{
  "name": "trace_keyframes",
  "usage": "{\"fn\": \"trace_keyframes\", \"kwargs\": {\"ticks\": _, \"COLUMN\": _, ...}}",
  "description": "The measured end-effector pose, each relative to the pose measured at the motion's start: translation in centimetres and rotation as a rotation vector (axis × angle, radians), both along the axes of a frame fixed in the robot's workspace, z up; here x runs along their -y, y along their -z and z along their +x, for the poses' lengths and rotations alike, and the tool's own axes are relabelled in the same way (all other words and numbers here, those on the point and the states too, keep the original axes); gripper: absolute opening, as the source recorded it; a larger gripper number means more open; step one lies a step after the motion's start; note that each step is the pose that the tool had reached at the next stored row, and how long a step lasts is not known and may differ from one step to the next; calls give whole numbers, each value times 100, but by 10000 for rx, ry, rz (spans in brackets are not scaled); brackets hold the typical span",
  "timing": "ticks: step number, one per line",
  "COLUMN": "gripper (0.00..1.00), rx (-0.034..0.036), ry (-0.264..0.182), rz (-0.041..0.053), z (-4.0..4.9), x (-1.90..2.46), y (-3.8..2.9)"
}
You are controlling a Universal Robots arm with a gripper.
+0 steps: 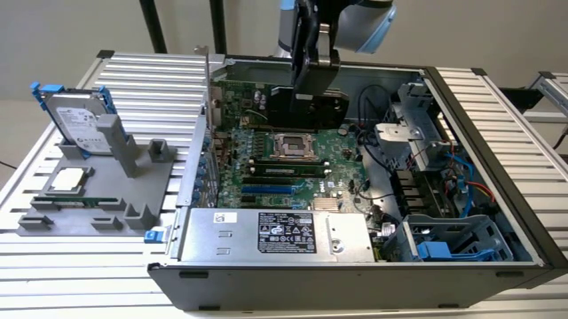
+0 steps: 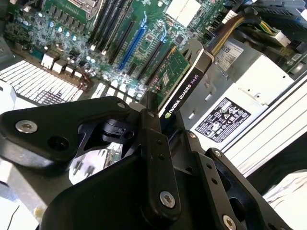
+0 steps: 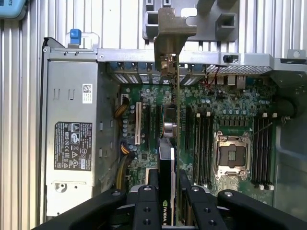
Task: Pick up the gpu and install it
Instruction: 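Insert the gpu into the slot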
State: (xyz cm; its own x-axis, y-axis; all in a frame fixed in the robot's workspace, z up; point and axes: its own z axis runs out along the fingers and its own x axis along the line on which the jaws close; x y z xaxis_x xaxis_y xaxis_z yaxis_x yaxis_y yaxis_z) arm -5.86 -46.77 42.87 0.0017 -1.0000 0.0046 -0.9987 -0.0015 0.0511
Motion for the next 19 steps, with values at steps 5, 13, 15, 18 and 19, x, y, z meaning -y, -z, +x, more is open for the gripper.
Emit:
{"fn": "trace_keyframes", "kwargs": {"ticks": 5, "gripper": 0, "rx": 27, "ry": 0, "rz": -20, "z": 0, "x": -1, "y": 18}}
{"fn": "trace_keyframes", "kwargs": {"ticks": 13, "gripper": 0, "rx": 318, "ry": 0, "rz": -126, "z": 0, "x": 0, "y": 91}}
{"fn": "trace_keyframes", "kwargs": {"ticks": 15, "gripper": 0, "rx": 361, "ry": 0, "rz": -144, "z": 0, "x": 0, "y": 112}}
{"fn": "trace_keyframes", "kwargs": {"ticks": 18, "gripper": 0, "rx": 401, "ry": -1, "rz": -174, "z": 2, "x": 0, "y": 146}}
{"fn": "trace_keyframes", "kwargs": {"ticks": 19, "gripper": 0, "rx": 409, "ry": -1, "rz": -182, "z": 3, "x": 0, "y": 155}}
